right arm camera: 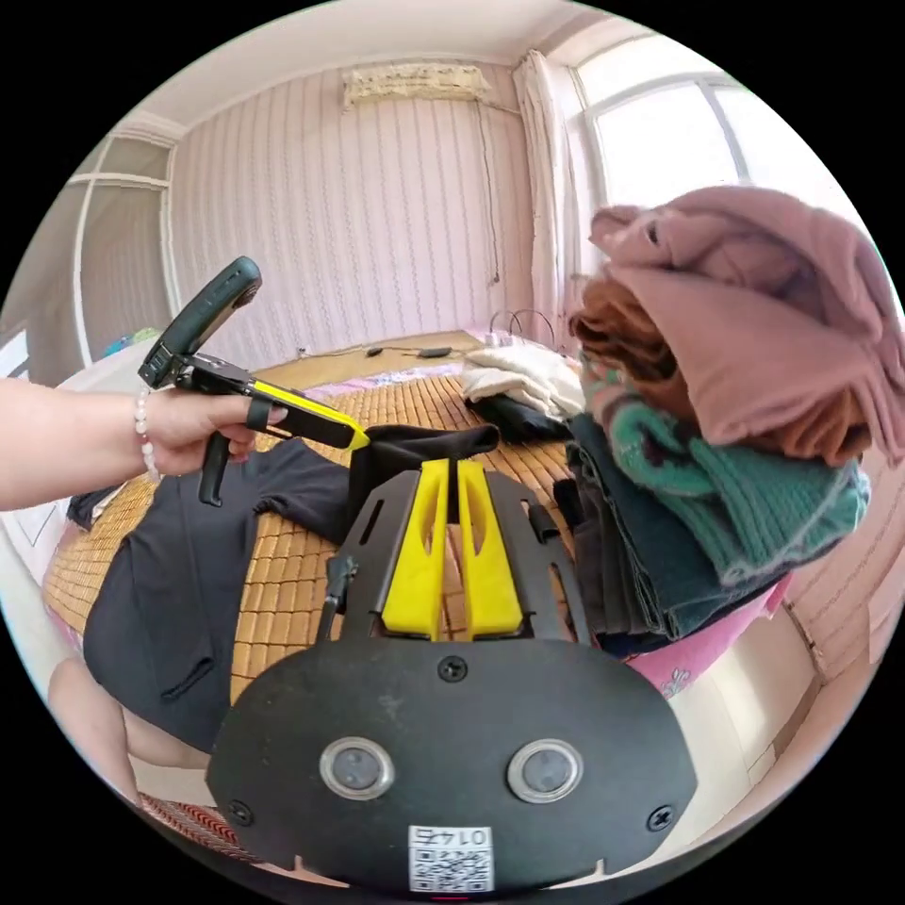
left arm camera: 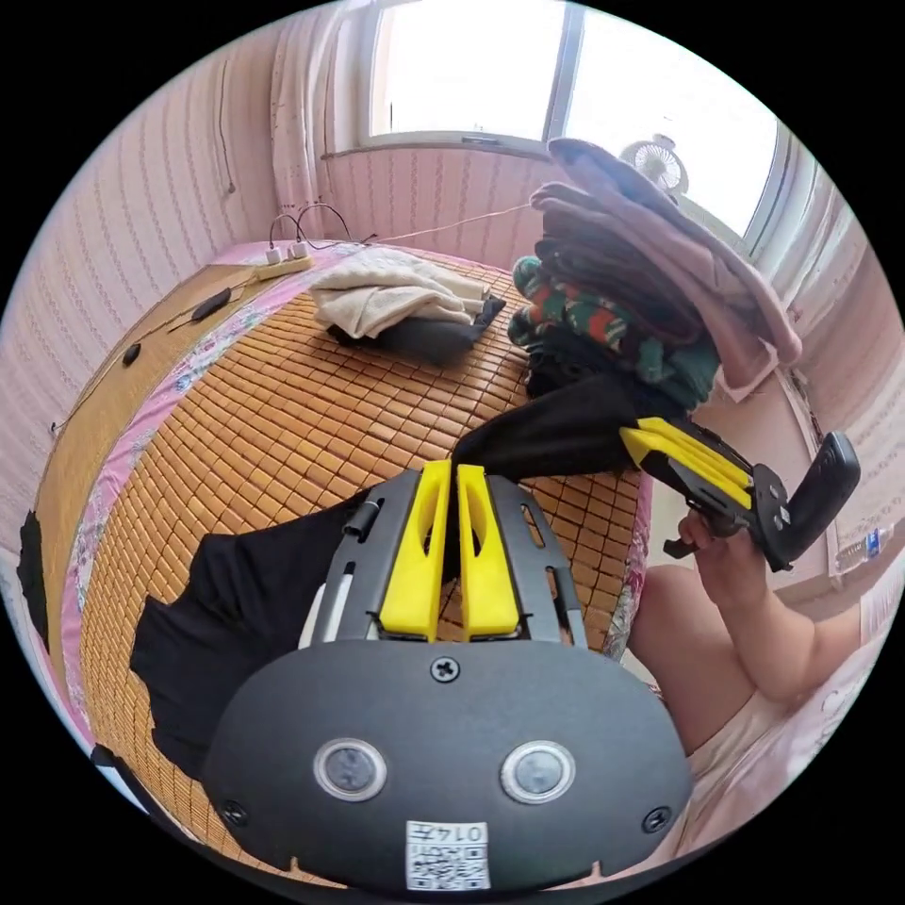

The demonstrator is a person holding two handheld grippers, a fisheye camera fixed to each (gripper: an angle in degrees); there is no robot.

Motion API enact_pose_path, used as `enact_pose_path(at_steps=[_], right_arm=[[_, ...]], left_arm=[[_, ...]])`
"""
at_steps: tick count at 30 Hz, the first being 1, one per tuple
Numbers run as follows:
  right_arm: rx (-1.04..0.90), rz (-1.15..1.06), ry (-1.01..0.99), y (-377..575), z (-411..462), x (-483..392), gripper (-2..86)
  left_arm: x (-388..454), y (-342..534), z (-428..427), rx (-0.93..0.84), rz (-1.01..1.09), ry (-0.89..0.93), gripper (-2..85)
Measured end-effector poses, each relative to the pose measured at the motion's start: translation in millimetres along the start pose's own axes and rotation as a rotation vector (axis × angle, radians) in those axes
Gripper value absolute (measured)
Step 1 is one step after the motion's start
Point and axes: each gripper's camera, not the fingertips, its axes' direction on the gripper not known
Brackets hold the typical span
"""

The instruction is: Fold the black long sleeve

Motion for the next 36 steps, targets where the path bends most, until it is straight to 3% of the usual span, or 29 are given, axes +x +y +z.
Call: enact_pose_path(at_steps=[4,8,10,13,17,22,31,36], right_arm=[[0.208,-0.107,-0.329,-82.3,-31.7,-74.3,0.1],[0.232,-0.310,-0.661,-135.0,-41.6,-169.2,0.3],[0.107,-0.466,-0.841,-132.7,-29.1,-233.4,0.9],[-0.188,-0.666,-0.904,-88.8,5.3,-301.8,3.5],[-0.410,-0.794,-0.902,-41.5,21.9,-331.1,6.8],[-0.522,-0.727,-0.808,-53.0,39.5,-308.9,6.6],[-0.381,-0.660,-0.362,-204.1,152.4,-277.4,4.2],[-0.462,-0.530,-0.249,-272.9,255.8,-277.3,8.5]], left_arm=[[-34.2,93.2,-139.2,0.207,-0.041,-0.163,-0.2],[-71.8,228.3,-229.3,0.286,-0.231,-0.250,1.5],[-85.6,295.4,-241.5,0.255,-0.361,-0.277,3.4],[-101.8,405.1,-240.0,0.138,-0.573,-0.260,5.2],[-99.6,503.5,-238.0,0.071,-0.705,-0.193,5.3],[-108.7,528.3,-231.3,0.052,-0.695,-0.113,5.2],[-143.2,523.0,-194.3,-0.109,-0.661,-0.093,8.0],[-156.6,536.4,-185.9,-0.139,-0.643,-0.076,6.7]])
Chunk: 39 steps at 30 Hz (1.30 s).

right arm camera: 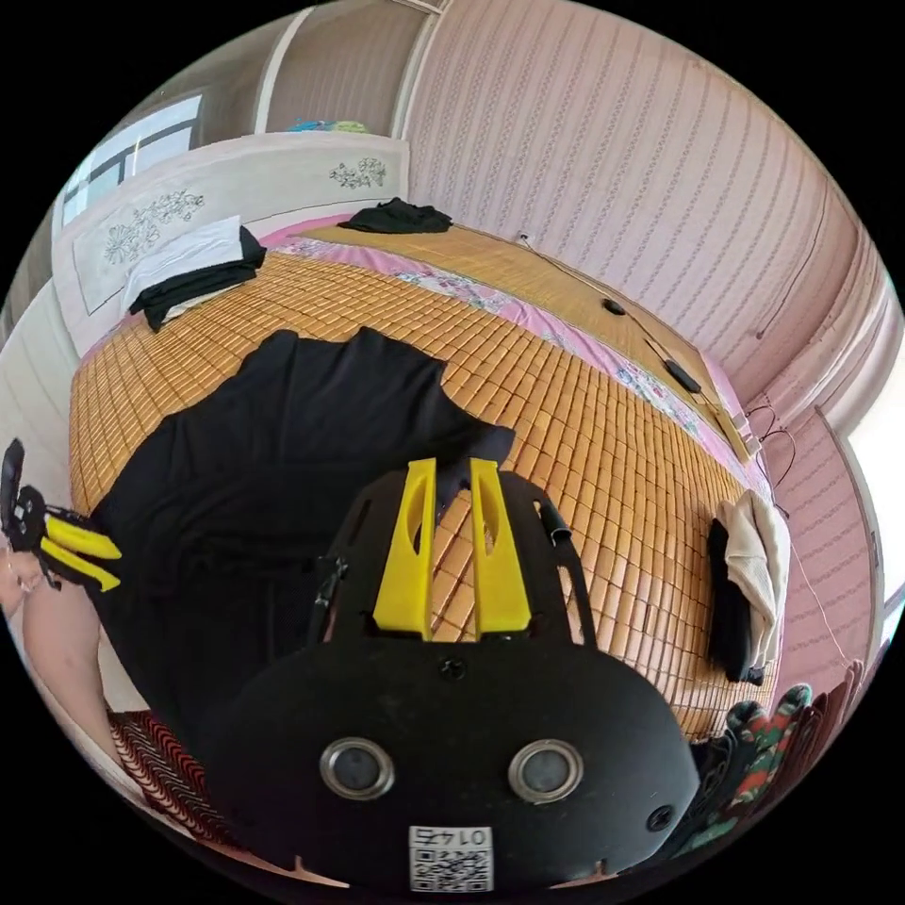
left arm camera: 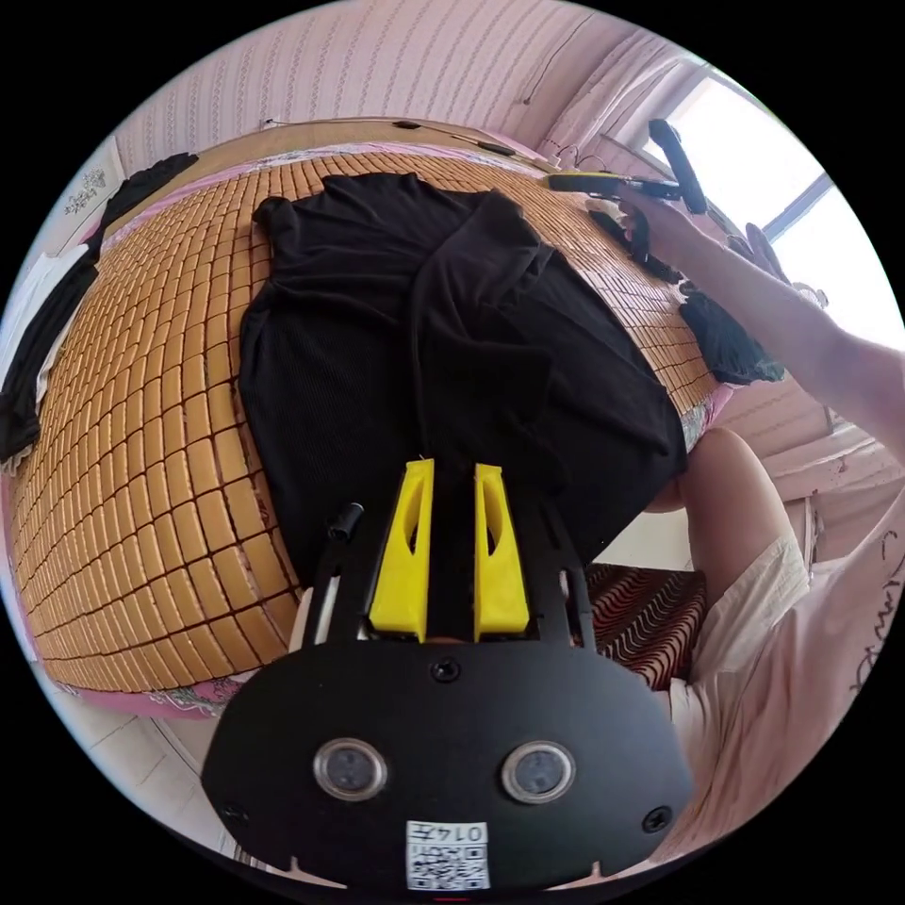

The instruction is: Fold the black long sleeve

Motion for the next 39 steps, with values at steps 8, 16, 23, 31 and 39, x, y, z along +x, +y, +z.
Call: enact_pose_path(at_steps=[8,16,23,31,39], right_arm=[[-0.200,0.198,-0.062,-60.7,94.7,57.5,3.3],[-0.114,0.068,-0.113,-103.9,81.2,67.6,-0.3],[-0.151,0.045,-0.131,-117.1,96.2,76.6,5.3],[-0.158,-0.206,-0.366,-27.7,41.4,42.9,-0.3],[-0.255,-0.174,-0.371,45.8,72.6,65.8,-0.8]], left_arm=[[-50.2,7.3,-31.0,0.028,-0.007,0.107,-0.8],[-119.3,11.8,-69.6,0.041,-0.076,0.090,-0.5],[-148.9,8.1,-61.9,-0.007,-0.126,-0.048,4.9],[-101.2,-1.0,-38.3,-0.005,0.019,0.020,5.1],[-122.7,-0.5,-27.0,-0.120,0.058,0.102,1.6]])
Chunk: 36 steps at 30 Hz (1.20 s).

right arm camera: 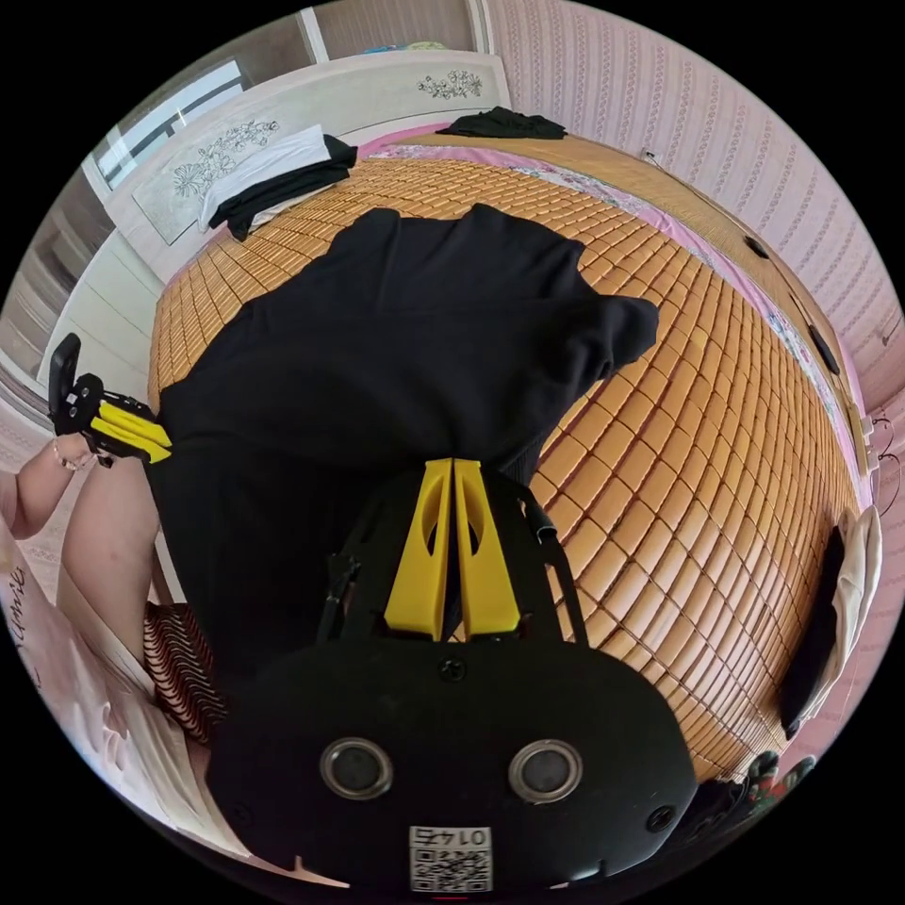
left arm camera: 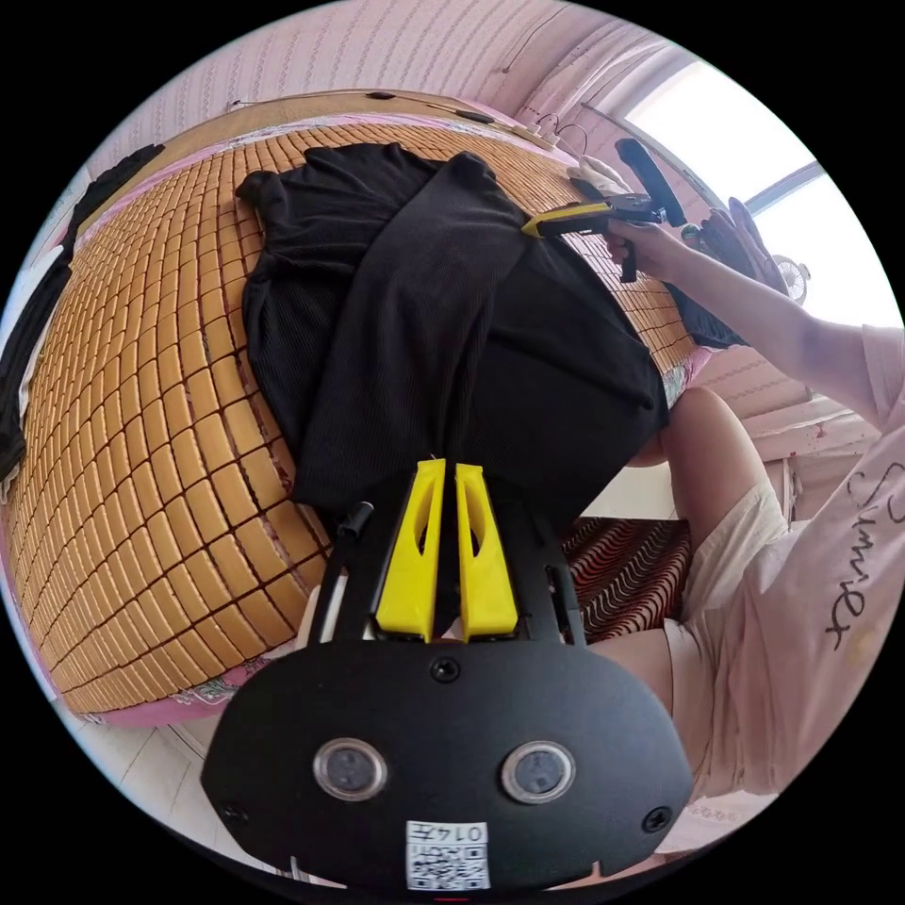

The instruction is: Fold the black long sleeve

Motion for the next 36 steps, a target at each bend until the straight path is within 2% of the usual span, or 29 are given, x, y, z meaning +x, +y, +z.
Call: enact_pose_path(at_steps=[3,6,7,11,13,14,16,19,22,25,28,31,32,36], right_arm=[[-0.038,0.015,-0.042,6.5,0.4,16.2,-0.4],[0.018,0.045,-0.037,13.4,-10.4,38.7,2.1],[0.051,0.084,-0.033,13.8,-14.6,52.8,4.7],[0.115,0.216,-0.082,3.9,-9.8,101.8,12.2],[0.141,0.303,-0.082,-5.1,4.0,131.1,14.1],[0.147,0.329,-0.074,-6.7,7.9,137.9,14.4],[0.173,0.431,-0.077,-8.5,24.4,163.8,15.6],[0.199,0.510,-0.197,-4.7,46.9,185.8,15.0],[0.125,0.509,-0.158,-2.1,72.1,190.3,9.8],[0.110,0.486,-0.158,7.7,80.1,197.3,4.8],[0.162,0.479,-0.227,19.8,77.2,209.2,2.3],[0.217,0.479,-0.175,28.6,64.2,216.2,1.4],[0.226,0.482,-0.155,30.3,60.9,217.4,1.3],[0.303,0.538,-0.102,44.2,35.6,229.5,1.0]], left_arm=[[-15.3,12.5,-10.2,0.006,-0.029,0.094,1.0],[-35.8,17.0,-34.5,0.085,-0.025,0.256,0.9],[-45.4,13.8,-47.9,0.134,-0.005,0.255,1.1],[-102.2,-31.2,-77.7,0.242,-0.037,-0.009,2.6],[-133.6,-58.3,-83.8,0.345,-0.077,-0.024,4.4],[-156.2,-75.2,-85.3,0.434,-0.117,0.001,5.7],[-191.4,-104.1,-80.9,0.489,-0.209,0.102,7.5],[-236.3,-148.2,-65.0,0.511,-0.353,0.212,10.3],[-265.4,-177.7,-40.8,0.507,-0.464,0.294,10.5],[-281.2,-202.7,-16.1,0.386,-0.494,0.320,8.3],[-290.9,-218.0,-5.4,0.350,-0.515,0.474,3.6],[-284.8,-232.5,-17.6,0.335,-0.504,0.351,0.9],[-277.7,-238.9,-27.4,0.351,-0.469,0.286,0.3],[-256.9,-249.2,-56.8,0.478,-0.426,0.224,-0.6]])
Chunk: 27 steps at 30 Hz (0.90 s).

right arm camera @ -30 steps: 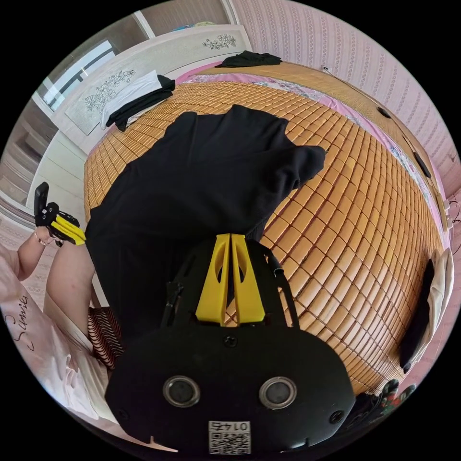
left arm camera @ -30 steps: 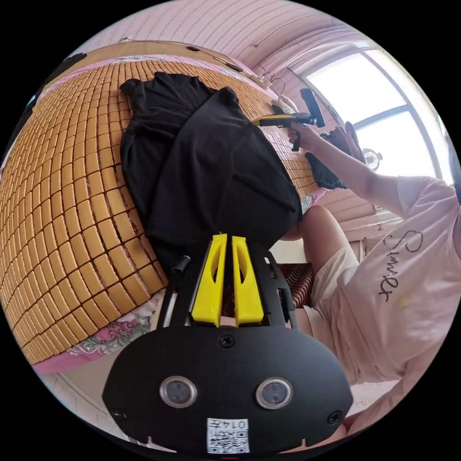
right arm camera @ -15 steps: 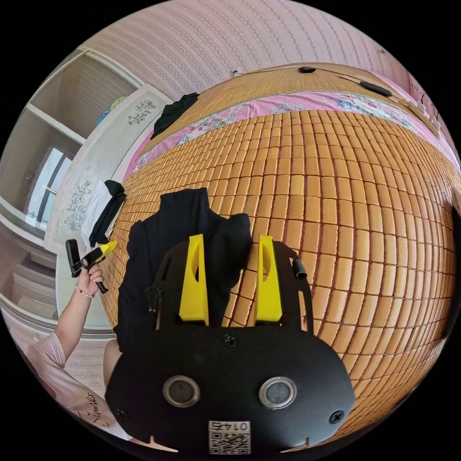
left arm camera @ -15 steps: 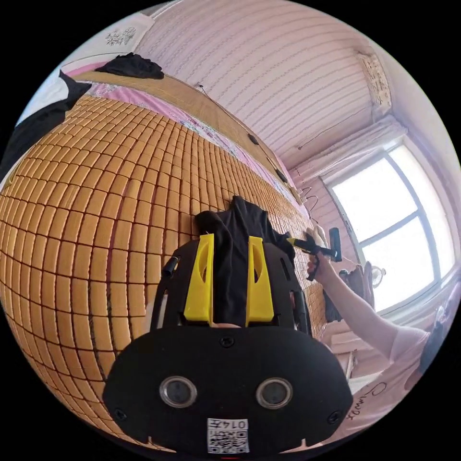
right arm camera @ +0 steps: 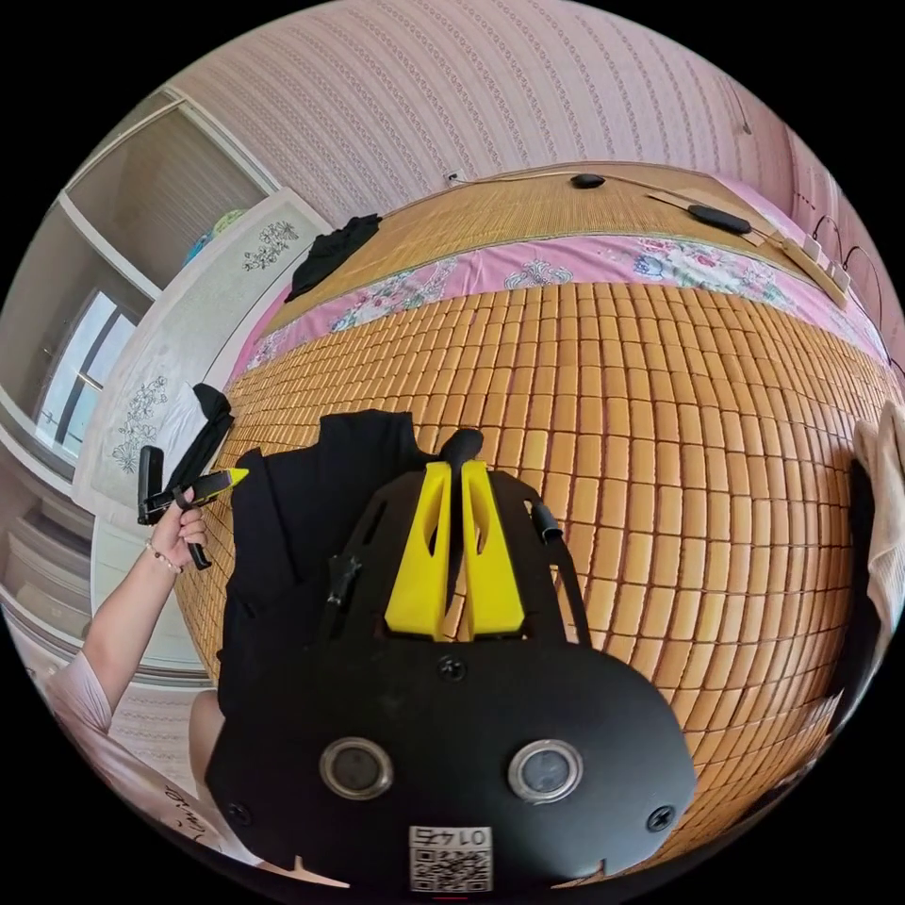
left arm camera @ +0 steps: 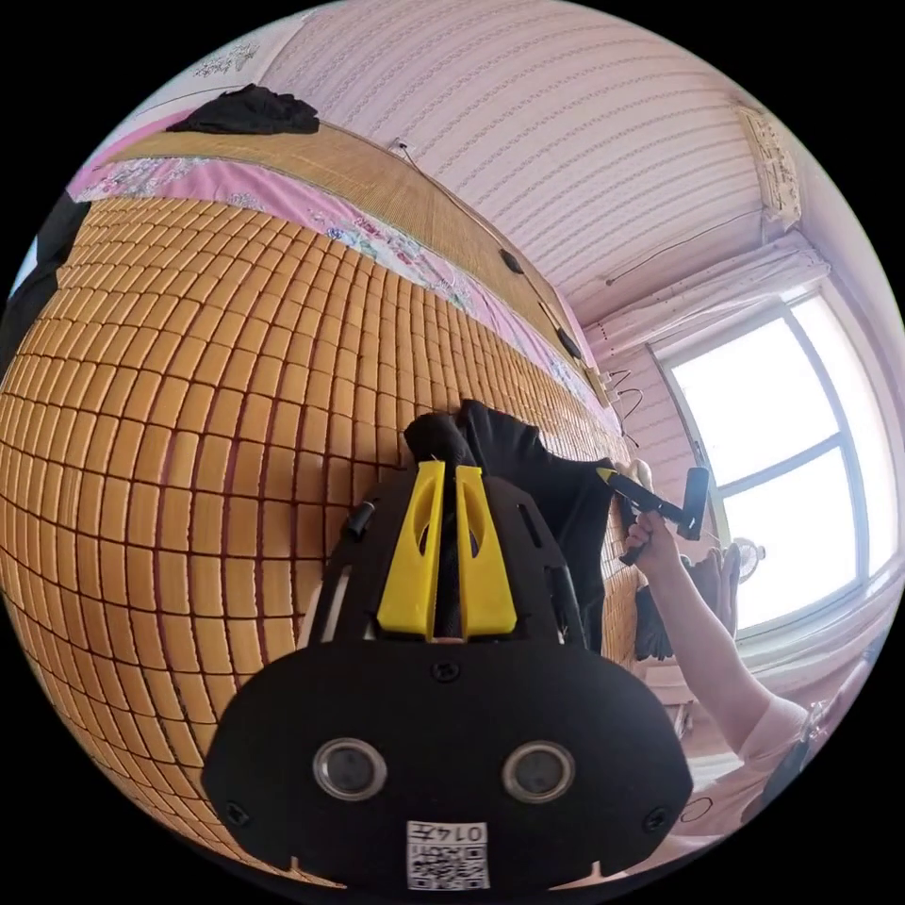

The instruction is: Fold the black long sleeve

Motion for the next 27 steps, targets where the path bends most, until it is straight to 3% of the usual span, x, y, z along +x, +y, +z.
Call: enact_pose_path(at_steps=[4,8,15,21,27], right_arm=[[0.087,0.005,0.012,3.5,-40.6,5.6,0.9],[0.076,-0.051,-0.047,30.1,-71.6,1.9,1.0],[0.005,-0.221,-0.191,175.4,-153.3,-29.8,1.8],[-0.270,-0.125,-0.091,307.9,-109.5,-29.8,3.8],[-0.085,-0.029,0.107,334.3,-179.5,-52.3,5.0]], left_arm=[[34.9,-3.6,-17.6,0.069,0.079,0.012,-0.7],[60.1,24.2,-37.1,0.026,0.180,0.071,-0.7],[84.2,145.2,-87.2,-0.117,0.332,0.024,-0.3],[54.3,272.8,-48.6,-0.292,0.188,-0.183,-0.7],[88.4,306.3,-79.4,-0.131,0.187,-0.241,-0.5]])
